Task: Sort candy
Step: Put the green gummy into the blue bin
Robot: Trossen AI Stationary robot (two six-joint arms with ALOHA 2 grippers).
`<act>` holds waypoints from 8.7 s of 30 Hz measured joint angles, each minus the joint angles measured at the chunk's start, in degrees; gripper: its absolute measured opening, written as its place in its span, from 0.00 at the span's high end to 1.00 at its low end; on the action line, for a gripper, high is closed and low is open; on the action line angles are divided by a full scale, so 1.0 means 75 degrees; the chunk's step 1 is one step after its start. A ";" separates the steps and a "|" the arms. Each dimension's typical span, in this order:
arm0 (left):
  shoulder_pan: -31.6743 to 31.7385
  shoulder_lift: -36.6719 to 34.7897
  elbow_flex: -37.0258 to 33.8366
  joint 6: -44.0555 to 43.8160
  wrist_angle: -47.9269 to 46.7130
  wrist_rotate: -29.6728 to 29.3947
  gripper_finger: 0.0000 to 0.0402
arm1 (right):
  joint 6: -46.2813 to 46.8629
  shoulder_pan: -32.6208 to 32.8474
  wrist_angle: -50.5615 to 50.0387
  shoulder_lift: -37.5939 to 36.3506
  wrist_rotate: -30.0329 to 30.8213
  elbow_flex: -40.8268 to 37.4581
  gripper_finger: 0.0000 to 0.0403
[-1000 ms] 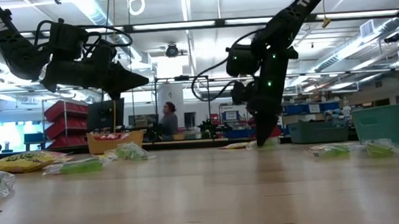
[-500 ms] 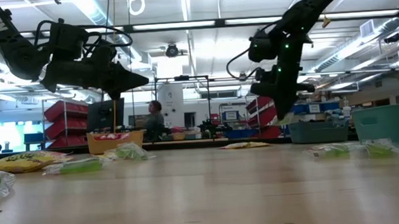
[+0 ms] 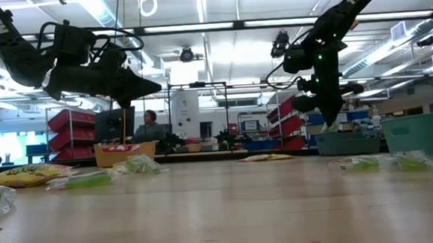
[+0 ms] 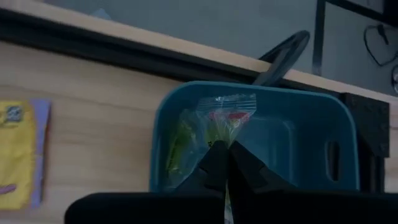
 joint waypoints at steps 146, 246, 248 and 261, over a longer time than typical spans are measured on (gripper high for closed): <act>-0.2524 0.1984 0.3826 0.0887 -0.5239 -0.1032 0.77 | -0.4310 0.6208 0.5060 -0.1018 0.0099 -0.0251 1.00; -0.2446 0.1472 0.3617 0.1401 -0.8910 -0.2460 0.70 | -0.2334 0.0453 0.4523 -0.1523 -0.2701 -0.2547 0.83; -0.2446 0.1472 0.3617 0.1251 -0.9034 -0.2463 0.70 | -0.2343 0.0515 0.4306 -0.1653 -0.2703 -0.2547 0.83; -0.2725 0.1478 0.3617 0.0681 -1.0369 -0.2508 0.68 | -0.2611 0.1723 0.4194 -0.2612 -0.2482 -0.2547 0.88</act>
